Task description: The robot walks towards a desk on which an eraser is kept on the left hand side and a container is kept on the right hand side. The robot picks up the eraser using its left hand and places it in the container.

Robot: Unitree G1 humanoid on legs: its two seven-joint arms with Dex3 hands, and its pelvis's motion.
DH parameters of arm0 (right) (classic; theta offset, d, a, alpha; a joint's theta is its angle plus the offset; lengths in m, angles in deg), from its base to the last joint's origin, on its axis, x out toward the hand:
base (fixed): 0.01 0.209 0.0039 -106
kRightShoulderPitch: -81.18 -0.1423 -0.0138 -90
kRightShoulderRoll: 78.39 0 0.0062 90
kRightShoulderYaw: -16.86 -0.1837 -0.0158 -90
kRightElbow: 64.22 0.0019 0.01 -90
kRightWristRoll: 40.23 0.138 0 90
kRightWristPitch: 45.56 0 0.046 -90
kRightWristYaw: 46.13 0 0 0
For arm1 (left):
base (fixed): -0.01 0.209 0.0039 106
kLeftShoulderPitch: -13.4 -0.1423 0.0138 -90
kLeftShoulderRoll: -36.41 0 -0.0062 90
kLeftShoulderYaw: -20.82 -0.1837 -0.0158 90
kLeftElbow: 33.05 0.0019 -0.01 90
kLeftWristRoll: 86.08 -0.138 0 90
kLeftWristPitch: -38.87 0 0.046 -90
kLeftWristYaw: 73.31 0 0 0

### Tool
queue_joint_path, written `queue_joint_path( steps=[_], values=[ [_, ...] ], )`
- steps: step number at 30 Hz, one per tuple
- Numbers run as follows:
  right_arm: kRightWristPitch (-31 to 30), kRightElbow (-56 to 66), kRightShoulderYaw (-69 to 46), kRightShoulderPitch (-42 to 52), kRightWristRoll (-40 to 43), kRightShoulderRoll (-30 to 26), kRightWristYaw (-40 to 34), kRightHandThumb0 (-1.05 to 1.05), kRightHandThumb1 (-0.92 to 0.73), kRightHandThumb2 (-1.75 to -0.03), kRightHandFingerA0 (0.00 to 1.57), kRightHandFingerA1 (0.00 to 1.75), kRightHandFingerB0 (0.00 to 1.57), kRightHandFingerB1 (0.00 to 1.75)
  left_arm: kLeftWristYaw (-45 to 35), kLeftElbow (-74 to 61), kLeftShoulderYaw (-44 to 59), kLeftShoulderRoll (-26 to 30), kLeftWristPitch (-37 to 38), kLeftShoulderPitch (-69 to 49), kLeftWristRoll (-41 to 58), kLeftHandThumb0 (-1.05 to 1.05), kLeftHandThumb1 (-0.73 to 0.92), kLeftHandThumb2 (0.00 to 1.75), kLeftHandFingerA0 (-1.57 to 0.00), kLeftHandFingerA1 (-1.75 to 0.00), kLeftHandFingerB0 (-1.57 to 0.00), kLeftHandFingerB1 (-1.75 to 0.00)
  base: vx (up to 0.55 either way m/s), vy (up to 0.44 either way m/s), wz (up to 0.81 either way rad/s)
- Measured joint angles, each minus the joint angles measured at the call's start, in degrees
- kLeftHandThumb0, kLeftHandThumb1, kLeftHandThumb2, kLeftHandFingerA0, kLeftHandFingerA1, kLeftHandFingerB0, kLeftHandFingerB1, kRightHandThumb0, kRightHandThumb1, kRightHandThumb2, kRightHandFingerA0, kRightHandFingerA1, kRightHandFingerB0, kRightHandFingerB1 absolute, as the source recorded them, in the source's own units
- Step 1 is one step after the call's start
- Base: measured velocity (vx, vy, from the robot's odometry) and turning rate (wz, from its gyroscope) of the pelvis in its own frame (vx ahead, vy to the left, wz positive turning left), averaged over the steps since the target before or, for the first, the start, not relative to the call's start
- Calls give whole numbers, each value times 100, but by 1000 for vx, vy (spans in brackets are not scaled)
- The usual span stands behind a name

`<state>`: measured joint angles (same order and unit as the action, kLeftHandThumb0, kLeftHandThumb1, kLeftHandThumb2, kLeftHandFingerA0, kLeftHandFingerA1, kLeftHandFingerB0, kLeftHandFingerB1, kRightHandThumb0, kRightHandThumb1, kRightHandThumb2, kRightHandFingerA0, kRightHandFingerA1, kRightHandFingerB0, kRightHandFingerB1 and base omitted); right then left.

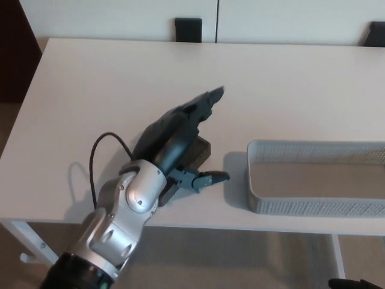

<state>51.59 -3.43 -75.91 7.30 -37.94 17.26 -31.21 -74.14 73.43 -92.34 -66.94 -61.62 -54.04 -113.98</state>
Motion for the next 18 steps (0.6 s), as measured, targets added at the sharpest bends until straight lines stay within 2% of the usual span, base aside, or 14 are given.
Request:
queue_joint_path(
  steps=[8, 9, 11, 12, 18],
  values=[
    [-9, 2, -7, 16, 0, -43, 5, -33, -57, -56, 60, 49, 51, 43, 163, 348, -14, -40, -601, -1, -269, -53, 36, 75, 0, -19, 0, -20, 0, 0, 0],
    [-10, 4, -8, 21, -1, -57, 7, -33, -57, -56, 59, 50, 51, 43, 182, 360, -15, -38, -673, -3, -300, -55, 46, 57, -1, -19, 0, -17, 0, 0, 0],
    [-11, 7, -15, 35, 0, -98, 15, -33, -58, -57, 58, 50, 51, 43, 237, 361, -22, -28, -828, -4, -394, -53, 48, 55, 0, -22, 0, -19, 0, 0, 0],
    [-11, 8, -22, 47, 2, -118, 21, -33, -58, -57, 58, 49, 51, 43, 261, 350, -34, -21, -903, -8, -454, -53, 36, 75, 0, -19, 0, -19, 0, 0, 0],
    [-26, 79, -37, 211, 8, -186, 69, -32, -59, -57, 58, 49, 52, 44, 407, 29, -119, 44, -1289, -166, -781, -54, 37, 75, 0, -17, 0, -19, 0, 0, 0]
  ],
)
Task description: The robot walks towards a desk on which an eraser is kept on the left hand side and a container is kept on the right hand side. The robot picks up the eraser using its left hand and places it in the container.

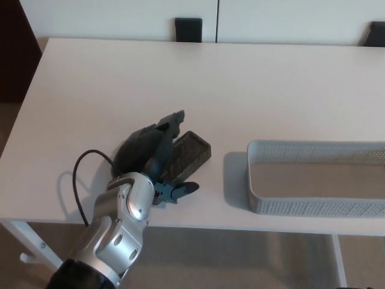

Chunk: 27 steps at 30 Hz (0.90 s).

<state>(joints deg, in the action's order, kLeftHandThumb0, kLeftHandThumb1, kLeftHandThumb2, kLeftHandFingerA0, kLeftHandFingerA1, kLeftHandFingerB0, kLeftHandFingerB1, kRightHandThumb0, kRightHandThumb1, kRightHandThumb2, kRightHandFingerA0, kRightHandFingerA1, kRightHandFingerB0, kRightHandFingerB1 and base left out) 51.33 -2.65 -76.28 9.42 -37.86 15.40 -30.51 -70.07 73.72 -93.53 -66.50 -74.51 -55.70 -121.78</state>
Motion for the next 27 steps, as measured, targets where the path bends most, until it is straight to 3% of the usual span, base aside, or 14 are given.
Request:
queue_joint_path(
  steps=[1, 2, 3, 5, 6, 17, 18, 20, 21, 22, 23, 24, 25, 27],
  values=[
    [-4, 7, 0, 19, 2, -8, 15, -33, -59, -57, 59, 49, 52, 44, 21, -70, -17, 13, -76, -32, -62, -54, 37, 75, 0, -18, 0, -21, 0, 0, 0],
    [-9, 19, 0, 30, 5, -13, 25, -33, -59, -57, 58, 49, 52, 44, 26, -111, -37, 25, -126, -51, -111, -53, 49, 55, 0, -23, -1, -23, 0, 0, 0],
    [-14, 28, 0, 40, 7, -20, 37, -33, -58, -57, 58, 49, 53, 44, 32, -150, -67, 35, -188, -67, -159, -52, 36, 74, -1, -19, -2, -22, 0, 0, 0],
    [-15, 28, 1, 41, 10, -26, 50, -33, -59, -57, 59, 50, 54, 44, 37, -202, -102, 38, -282, -98, -228, -51, 49, 55, -2, -22, -2, -22, 0, 0, 0],
    [-15, 28, 3, 42, 9, -26, 51, -33, -58, -57, 60, 50, 54, 44, 37, -227, -117, 38, -326, -112, -251, -51, 35, 73, -1, -20, -3, -22, 0, 0, 0],
    [-37, 94, 27, -27, -2, -49, 68, -33, -58, -57, 59, 50, 53, 45, -105, -130, -302, 50, -479, -92, -356, -63, 39, 73, -8, -20, -8, -18, 0, 0, 0],
    [-43, 102, 30, -39, -2, -51, 71, -34, -57, -57, 60, 50, 55, 44, -147, -99, -319, 56, -487, -63, -356, -61, 42, 71, -10, -38, -5, -24, 0, 0, 0],
    [-54, 106, 36, -62, -5, -59, 75, -34, -58, -57, 60, 49, 55, 44, -272, 8, -379, 93, -491, 37, -350, -58, 50, 77, -37, -49, -6, -29, 0, 0, 0],
    [-56, 108, 38, -71, -7, -62, 75, -34, -59, -57, 60, 49, 54, 44, -334, 53, -417, 128, -491, 97, -353, -44, 66, 60, -65, -72, -17, -27, 0, 0, 0],
    [-60, 115, 40, -71, -9, -64, 75, -34, -59, -57, 60, 49, 54, 44, -380, 81, -448, 159, -490, 145, -355, -44, 66, 60, -65, -72, -17, -27, 0, 0, 0],
    [-62, 120, 46, -71, -11, -67, 75, -34, -59, -57, 60, 49, 54, 44, -434, 110, -494, 212, -482, 220, -364, -35, 72, 62, -74, -100, -28, -30, 0, 0, 0],
    [-65, 122, 48, -70, -11, -67, 76, -34, -59, -57, 60, 50, 54, 45, -465, 117, -525, 250, -481, 270, -372, -34, 77, 63, -90, -72, -42, -33, 0, 0, 0],
    [-67, 125, 53, -71, -11, -67, 78, -34, -59, -57, 60, 50, 54, 45, -514, 120, -576, 315, -482, 364, -388, -36, 78, 63, -99, -69, -54, -39, 0, 0, 0],
    [-67, 125, 60, -71, -11, -66, 83, -36, -58, -56, 61, 50, 54, 45, -581, 120, -640, 382, -482, 483, -411, -35, 68, 60, -93, -75, -52, -39, 0, 0, 0]
  ],
)
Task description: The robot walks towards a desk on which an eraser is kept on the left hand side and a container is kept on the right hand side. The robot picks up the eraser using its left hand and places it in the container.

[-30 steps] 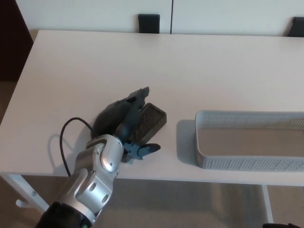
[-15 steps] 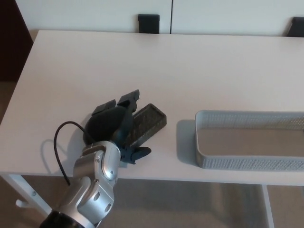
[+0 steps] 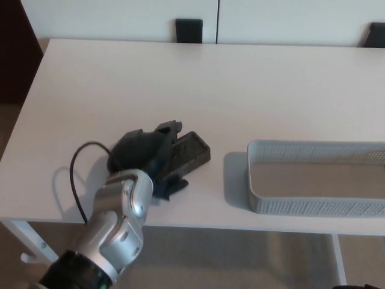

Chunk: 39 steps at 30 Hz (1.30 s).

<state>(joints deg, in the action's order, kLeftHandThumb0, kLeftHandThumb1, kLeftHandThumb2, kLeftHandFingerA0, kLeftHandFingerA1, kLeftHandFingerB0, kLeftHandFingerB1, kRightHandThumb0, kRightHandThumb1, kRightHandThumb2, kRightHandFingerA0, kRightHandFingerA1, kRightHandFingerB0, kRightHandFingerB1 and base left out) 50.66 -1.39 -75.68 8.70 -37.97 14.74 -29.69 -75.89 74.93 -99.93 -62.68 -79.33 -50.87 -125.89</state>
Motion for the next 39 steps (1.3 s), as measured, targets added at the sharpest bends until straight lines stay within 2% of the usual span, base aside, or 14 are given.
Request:
queue_joint_path(
  steps=[3, 4, 5, 8, 9, 13, 19, 27, 30, 31, 32, 33, 38, 39],
  values=[
    [0, -3, 17, -17, -2, -1, 19, -38, -58, -57, 61, 49, 54, 44, -137, 33, -195, 94, -3, 216, -72, -34, 71, 61, -80, -93, -46, -38, 0, 0, 0],
    [-1, -3, 23, -25, -2, -3, 27, -37, -58, -57, 60, 49, 53, 44, -185, 43, -261, 123, -3, 266, -92, -40, 54, 90, -71, -100, -26, -49, 0, 0, 0],
    [-1, -2, 32, -28, -3, -12, 37, -37, -58, -57, 60, 48, 53, 43, -221, 49, -322, 154, -4, 301, -117, -35, 76, 63, -65, -114, -36, -35, 0, 0, 0],
    [-3, 3, 68, -28, -10, -68, 68, -37, -58, -57, 61, 48, 54, 43, -311, 55, -470, 227, -6, 374, -202, -37, 81, 64, -66, -103, -35, -34, 0, 0, 0],
    [-4, 5, 83, -30, -13, -94, 78, -39, -57, -56, 61, 48, 54, 43, -343, 49, -506, 250, -7, 387, -225, -36, 77, 65, -63, -128, -32, -34, 0, 0, 0],
    [-18, 5, 166, -54, -49, -215, 145, -40, -57, -56, 62, 48, 55, 43, -416, -2, -590, 325, -32, 310, -329, -37, 77, 66, -60, -142, -33, -35, 0, 0, 0],
    [-71, 4, 236, -118, -87, -297, 185, -39, -57, -57, 62, 47, 54, 42, -380, -143, -508, 382, -27, 140, -443, -37, 83, 64, -83, -112, -38, -37, 0, 0, 0],
    [-150, 29, 275, -138, -163, -321, 217, -37, -59, -57, 61, 47, 53, 42, -69, -480, -64, 411, 169, -232, -416, -30, 80, 64, -62, -157, -62, -52, 0, 0, 0],
    [-188, 50, 269, -180, -178, -346, 248, -36, -59, -57, 61, 47, 54, 42, -41, -663, 82, 416, 182, -236, -413, -30, 86, 67, -65, -157, -48, -40, 0, 0, 0],
    [-203, 67, 260, -205, -178, -360, 257, -37, -58, -56, 62, 47, 55, 42, -41, -760, 147, 417, 183, -205, -411, -32, 74, 105, -88, -120, -49, -60, 0, 0, 0],
    [-211, 79, 255, -224, -180, -370, 260, -37, -58, -56, 62, 47, 55, 42, -42, -876, 215, 419, 185, -167, -407, -32, 74, 105, -88, -120, -49, -60, 0, 0, 0],
    [-216, 81, 252, -232, -181, -375, 264, -37, -58, -57, 62, 47, 54, 42, -42, -962, 258, 420, 188, -124, -407, -31, 85, 67, -67, -157, -62, -46, 0, 0, 0],
    [-232, 72, 263, -232, -202, -381, 271, -38, -59, -57, 61, 46, 52, 41, -66, -1474, 336, 440, 248, -34, -406, -31, 79, 65, -71, -159, -66, -50, 0, 0, 0],
    [-234, 69, 272, -226, -213, -384, 271, -37, -58, -57, 61, 47, 52, 41, -99, -1617, 333, 440, 249, -12, -407, -45, 67, 79, -77, -137, -66, -72, 0, 0, 0]
  ],
)
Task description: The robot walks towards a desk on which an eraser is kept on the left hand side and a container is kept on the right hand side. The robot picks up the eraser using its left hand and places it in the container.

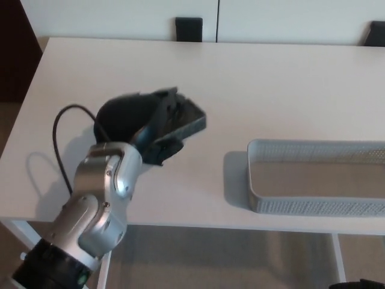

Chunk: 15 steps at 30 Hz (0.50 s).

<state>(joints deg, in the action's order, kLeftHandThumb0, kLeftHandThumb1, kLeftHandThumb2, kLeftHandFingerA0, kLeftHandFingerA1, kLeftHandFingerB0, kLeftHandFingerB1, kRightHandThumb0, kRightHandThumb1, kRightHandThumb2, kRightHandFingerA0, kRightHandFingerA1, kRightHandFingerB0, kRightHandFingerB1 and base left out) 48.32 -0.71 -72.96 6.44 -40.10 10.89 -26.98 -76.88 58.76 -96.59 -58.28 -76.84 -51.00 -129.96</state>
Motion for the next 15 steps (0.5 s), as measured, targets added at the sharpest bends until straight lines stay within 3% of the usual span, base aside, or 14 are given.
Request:
queue_joint_path(
  steps=[1, 2, 3, 4, 5, 6, 8, 10, 11, 12, 13, 14, 15],
  values=[
    [-1, -6, 7, 0, -9, 0, 0, -36, -58, -57, 62, 47, 53, 42, -36, -131, -11, -1, -1, 33, -3, -33, 76, 65, -65, -153, -65, -82, 0, 0, 0],
    [-1, -16, 9, 0, -13, 0, 0, -36, -58, -57, 62, 47, 53, 42, -65, -237, -34, -8, -2, 72, -14, -33, 76, 65, -65, -153, -65, -82, 0, 0, 0],
    [-1, -34, 9, -2, -15, 0, 0, -36, -58, -57, 64, 48, 54, 42, -102, -343, -75, -13, -3, 113, -35, -34, 78, 63, -70, -139, -70, -81, 0, 0, 0],
    [0, -50, 11, -4, -17, 0, 0, -37, -58, -57, 64, 48, 54, 42, -127, -413, -111, -16, -4, 137, -52, -32, 76, 66, -69, -151, -68, -93, 0, 0, 0],
    [0, -82, 17, -3, -26, 0, -1, -37, -58, -57, 65, 48, 55, 42, -181, -553, -181, -26, -3, 175, -84, -35, 82, 64, -82, -133, -69, -45, 0, 0, 0],
    [5, -109, 25, -3, -34, 0, -3, -37, -58, -57, 64, 47, 55, 42, -222, -642, -231, -41, -6, 197, -104, -37, 79, 66, -88, -137, -69, -43, 0, 0, 0],
    [13, -162, 48, -2, -55, 0, -7, -38, -57, -57, 65, 47, 56, 42, -319, -820, -354, -99, -10, 243, -149, -37, 77, 66, -87, -147, -69, -44, 0, 0, 0],
    [13, -170, 56, -3, -75, 3, -17, -40, -57, -57, 64, 47, 55, 41, -384, -941, -477, -232, -9, 302, -202, -40, 81, 69, -77, -161, -69, -92, 0, 0, 0],
    [7, -157, 60, -2, -80, 6, -24, -40, -57, -56, 65, 48, 56, 42, -407, -969, -555, -320, -9, 345, -233, -49, 66, 92, -93, -133, -64, -70, 0, 0, 0],
    [1, -136, 65, -1, -83, 10, -28, -40, -58, -57, 64, 48, 55, 42, -421, -971, -631, -442, -10, 391, -252, -40, 75, 67, -85, -154, -72, -56, 0, 0, 0],
    [-3, -124, 69, 0, -85, 13, -30, -41, -57, -57, 64, 48, 55, 42, -440, -970, -708, -530, -12, 431, -277, -40, 73, 64, -89, -148, -70, -47, 0, 0, 0],
    [-6, -113, 74, 1, -86, 16, -30, -39, -57, -56, 64, 48, 55, 42, -478, -967, -798, -631, -14, 483, -300, -39, 80, 63, -86, -139, -71, -50, 0, 0, 0],
    [-8, -110, 76, 0, -86, 21, -30, -42, -57, -57, 63, 47, 54, 42, -522, -955, -872, -728, -16, 537, -314, -36, 76, 66, -84, -150, -75, -66, 0, 0, 0]
  ],
)
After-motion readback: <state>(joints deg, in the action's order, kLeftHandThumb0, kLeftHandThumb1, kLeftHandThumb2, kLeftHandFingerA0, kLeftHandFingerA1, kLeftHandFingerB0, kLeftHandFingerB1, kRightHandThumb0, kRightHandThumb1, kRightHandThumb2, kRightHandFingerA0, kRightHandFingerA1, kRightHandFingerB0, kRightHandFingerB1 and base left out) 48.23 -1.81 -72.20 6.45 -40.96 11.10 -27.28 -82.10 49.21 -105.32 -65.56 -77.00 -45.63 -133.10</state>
